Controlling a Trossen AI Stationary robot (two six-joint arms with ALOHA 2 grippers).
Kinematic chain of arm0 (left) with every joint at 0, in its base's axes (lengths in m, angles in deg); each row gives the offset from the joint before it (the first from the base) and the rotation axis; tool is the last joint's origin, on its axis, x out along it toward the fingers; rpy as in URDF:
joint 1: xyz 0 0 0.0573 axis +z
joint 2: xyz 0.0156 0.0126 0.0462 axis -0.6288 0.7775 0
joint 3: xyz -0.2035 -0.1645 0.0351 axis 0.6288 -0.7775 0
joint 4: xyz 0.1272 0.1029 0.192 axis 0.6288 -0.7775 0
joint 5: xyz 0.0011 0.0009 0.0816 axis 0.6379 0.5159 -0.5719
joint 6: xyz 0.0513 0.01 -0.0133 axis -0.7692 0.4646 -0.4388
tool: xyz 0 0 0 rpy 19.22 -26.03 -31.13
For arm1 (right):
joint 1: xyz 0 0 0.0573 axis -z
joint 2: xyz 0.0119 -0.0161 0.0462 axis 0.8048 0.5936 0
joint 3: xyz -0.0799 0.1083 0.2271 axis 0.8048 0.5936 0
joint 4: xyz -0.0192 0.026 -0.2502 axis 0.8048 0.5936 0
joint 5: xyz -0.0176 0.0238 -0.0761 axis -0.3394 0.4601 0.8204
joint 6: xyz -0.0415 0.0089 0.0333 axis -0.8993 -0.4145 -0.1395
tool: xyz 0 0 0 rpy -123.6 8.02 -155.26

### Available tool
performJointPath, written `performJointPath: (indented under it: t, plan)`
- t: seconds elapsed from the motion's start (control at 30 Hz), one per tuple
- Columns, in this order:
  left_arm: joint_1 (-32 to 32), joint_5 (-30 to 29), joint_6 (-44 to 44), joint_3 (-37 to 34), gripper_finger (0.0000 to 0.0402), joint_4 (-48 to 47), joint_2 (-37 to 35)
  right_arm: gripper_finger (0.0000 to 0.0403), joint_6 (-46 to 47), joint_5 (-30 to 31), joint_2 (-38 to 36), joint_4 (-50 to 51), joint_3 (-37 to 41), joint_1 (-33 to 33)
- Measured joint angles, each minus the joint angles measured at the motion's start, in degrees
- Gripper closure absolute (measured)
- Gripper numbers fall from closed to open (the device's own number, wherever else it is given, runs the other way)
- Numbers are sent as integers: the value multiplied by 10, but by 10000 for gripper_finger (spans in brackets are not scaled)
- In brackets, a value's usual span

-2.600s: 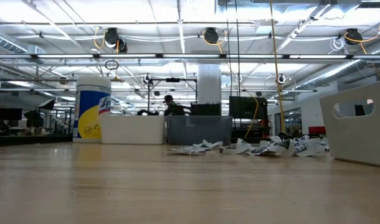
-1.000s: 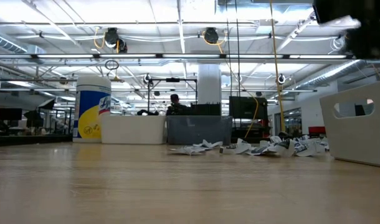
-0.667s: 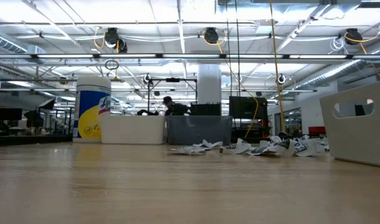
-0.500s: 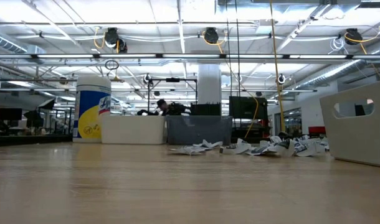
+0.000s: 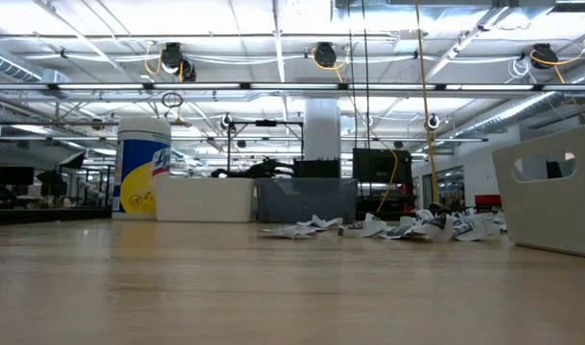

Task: Pick & Place First Aid Supplies
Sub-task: Put the orange ointment pack into the gray bin

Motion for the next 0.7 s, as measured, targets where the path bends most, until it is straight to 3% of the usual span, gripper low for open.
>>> performJointPath:
  t: [0.23, 0.4, 0.6, 0.7]
  plan:
    - [-108, -51, -90, 0, 236, -143, 35, 220, 11, -20, -4, 3, -6, 15]
    - [-204, -133, -176, 0, 236, -230, 66, 220, 15, -39, -4, 13, -6, 15]
    - [-292, -196, -208, 0, 236, -231, 91, 220, 32, -75, -4, 42, -6, 15]
    - [-319, -194, -226, 0, 236, -230, 105, 220, 45, -75, -4, 44, -6, 14]
